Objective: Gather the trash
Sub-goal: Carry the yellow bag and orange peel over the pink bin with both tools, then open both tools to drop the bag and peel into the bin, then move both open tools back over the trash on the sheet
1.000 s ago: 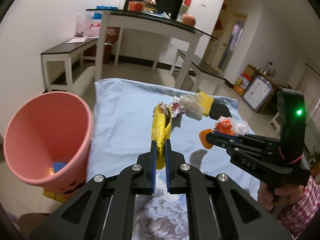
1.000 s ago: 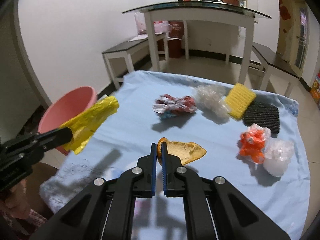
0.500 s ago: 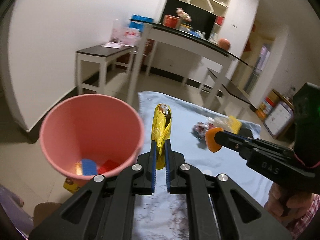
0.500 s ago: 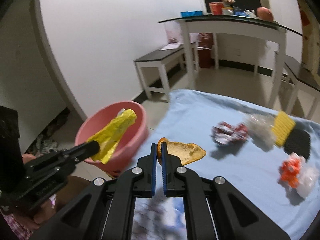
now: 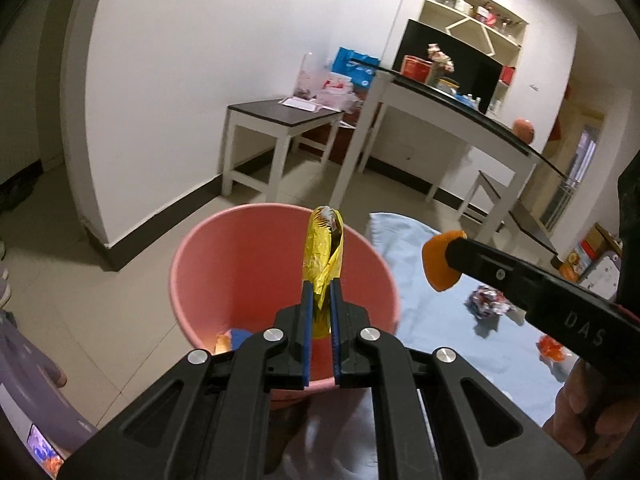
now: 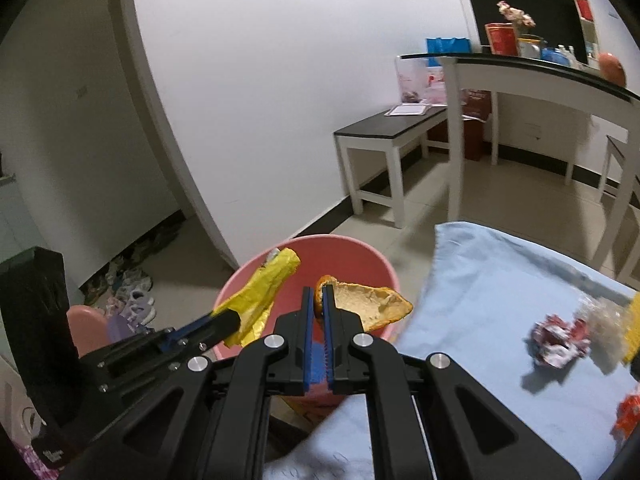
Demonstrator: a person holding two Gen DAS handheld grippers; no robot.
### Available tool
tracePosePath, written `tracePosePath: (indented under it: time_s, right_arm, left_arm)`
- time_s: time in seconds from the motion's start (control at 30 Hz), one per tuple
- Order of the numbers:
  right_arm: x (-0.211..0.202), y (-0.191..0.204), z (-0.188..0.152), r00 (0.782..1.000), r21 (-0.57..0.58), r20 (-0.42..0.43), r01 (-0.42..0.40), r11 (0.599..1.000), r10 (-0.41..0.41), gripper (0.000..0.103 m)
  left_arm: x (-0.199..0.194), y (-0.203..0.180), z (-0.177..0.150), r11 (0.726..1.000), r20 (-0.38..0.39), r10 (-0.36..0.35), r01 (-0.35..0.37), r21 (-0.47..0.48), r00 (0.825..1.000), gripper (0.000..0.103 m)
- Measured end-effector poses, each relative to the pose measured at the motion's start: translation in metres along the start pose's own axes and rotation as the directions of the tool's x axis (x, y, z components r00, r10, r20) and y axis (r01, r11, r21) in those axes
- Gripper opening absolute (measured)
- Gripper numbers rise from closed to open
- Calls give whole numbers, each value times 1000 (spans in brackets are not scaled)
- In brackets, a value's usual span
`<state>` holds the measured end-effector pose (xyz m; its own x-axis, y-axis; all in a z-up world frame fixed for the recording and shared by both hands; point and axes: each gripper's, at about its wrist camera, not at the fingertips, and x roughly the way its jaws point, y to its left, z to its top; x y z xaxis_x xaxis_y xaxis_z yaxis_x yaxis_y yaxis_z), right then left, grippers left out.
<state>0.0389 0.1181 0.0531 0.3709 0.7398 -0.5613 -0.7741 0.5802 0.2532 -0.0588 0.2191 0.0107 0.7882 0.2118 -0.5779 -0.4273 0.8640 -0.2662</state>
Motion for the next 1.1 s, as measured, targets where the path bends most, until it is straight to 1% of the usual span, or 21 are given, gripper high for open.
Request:
tracePosePath:
  time_s: [0.23, 0.5, 0.83, 0.9, 0.97, 1.0, 1.07, 1.1]
  right_arm:
    - [29, 12, 5, 1000, -16, -18, -20, 1000, 19, 4]
    - [56, 13, 2, 998, -6, -59, -30, 1000, 29, 4]
    - [70, 11, -6, 995, 2, -94, -28, 1000, 28, 5]
    - [71, 10, -6, 995, 5, -97, -22, 1000, 22, 5]
    - [72, 10, -6, 995, 2, -103, -17, 1000, 17, 6]
    - [71, 10, -6, 994, 1, -104, -15, 1000, 15, 8]
    - [69, 10, -6, 995, 1, -98, -10, 1000, 10, 16]
    - [68, 10, -5, 995, 2, -95, -9, 1000, 9, 19]
  left_arm:
    - [13, 18, 1, 998, -19, 41, -42, -39, 999, 7]
    - [21, 20, -2, 997, -35, 76, -77, -31, 996, 7]
    - [26, 21, -3, 994, -48, 101, -103, -34, 994, 8]
    - [27, 23, -3, 994, -53, 102, -104, -37, 993, 18]
    - [27, 24, -4, 994, -56, 102, -104, -41, 993, 23]
    - [27, 25, -4, 994, -56, 100, -102, -42, 993, 28]
    - [26, 25, -4, 994, -55, 98, -101, -46, 994, 32]
    - [26, 26, -4, 994, -55, 96, -99, -47, 994, 33]
